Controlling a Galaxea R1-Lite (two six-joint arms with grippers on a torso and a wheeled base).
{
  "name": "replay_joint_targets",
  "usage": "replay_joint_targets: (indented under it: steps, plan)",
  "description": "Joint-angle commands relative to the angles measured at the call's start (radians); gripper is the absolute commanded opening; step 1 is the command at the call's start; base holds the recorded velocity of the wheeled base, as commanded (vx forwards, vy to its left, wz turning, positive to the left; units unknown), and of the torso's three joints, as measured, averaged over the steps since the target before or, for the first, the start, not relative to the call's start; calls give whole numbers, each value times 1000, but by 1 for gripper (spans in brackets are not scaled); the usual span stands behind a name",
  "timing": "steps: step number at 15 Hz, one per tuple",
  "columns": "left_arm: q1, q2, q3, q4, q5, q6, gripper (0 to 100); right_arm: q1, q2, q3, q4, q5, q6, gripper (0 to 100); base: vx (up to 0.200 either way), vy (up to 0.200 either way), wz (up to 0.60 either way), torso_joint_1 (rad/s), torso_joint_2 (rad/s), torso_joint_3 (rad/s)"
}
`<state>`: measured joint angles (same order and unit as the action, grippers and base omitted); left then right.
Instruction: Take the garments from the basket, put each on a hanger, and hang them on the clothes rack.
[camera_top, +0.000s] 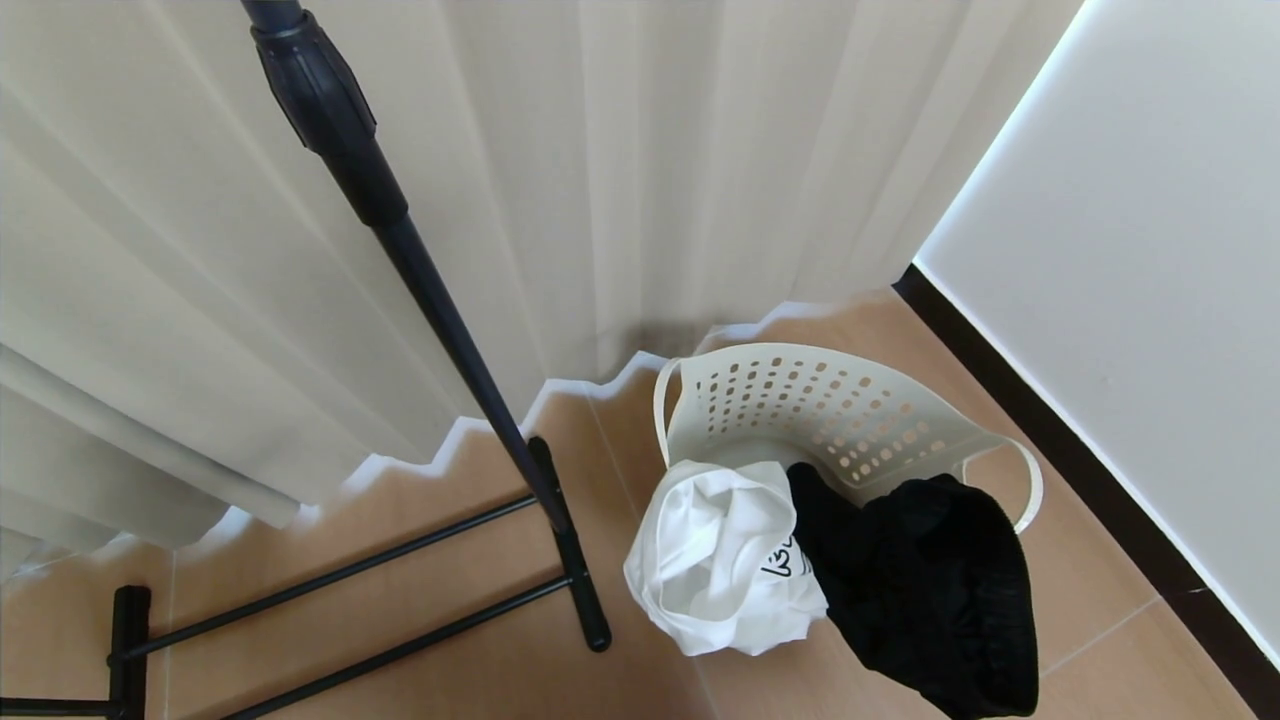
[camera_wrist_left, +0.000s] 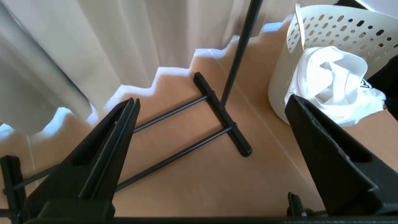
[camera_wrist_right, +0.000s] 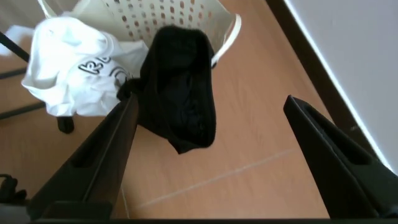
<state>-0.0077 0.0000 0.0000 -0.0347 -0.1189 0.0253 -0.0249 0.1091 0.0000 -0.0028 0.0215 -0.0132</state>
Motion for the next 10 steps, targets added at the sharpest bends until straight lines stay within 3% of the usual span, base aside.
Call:
replay_joint_targets:
  steps: [1,3,5,8,9,10]
  plan:
    - [0,0,0,-1,-1,1,100,-26,303,-18,-16,-20,10,100,0,0,0,0,0,0]
    - [0,0,0,-1,-1,1,100,-15,515,-112,-77,14,58,100,0,0,0,0,0,0]
    - [0,0,0,-1,-1,1,100,-7,644,-175,-77,29,-17,100,0,0,0,0,0,0]
    - [0,0,0,-1,-1,1,100,-3,863,-308,-77,31,-260,100,0,0,0,0,0,0]
    - [0,0,0,-1,-1,1,100,-3,928,-353,-75,31,-387,100,0,0,0,0,0,0]
    - [0,0,0,-1,-1,1,100,-3,951,-368,-75,31,-445,100,0,0,0,0,0,0]
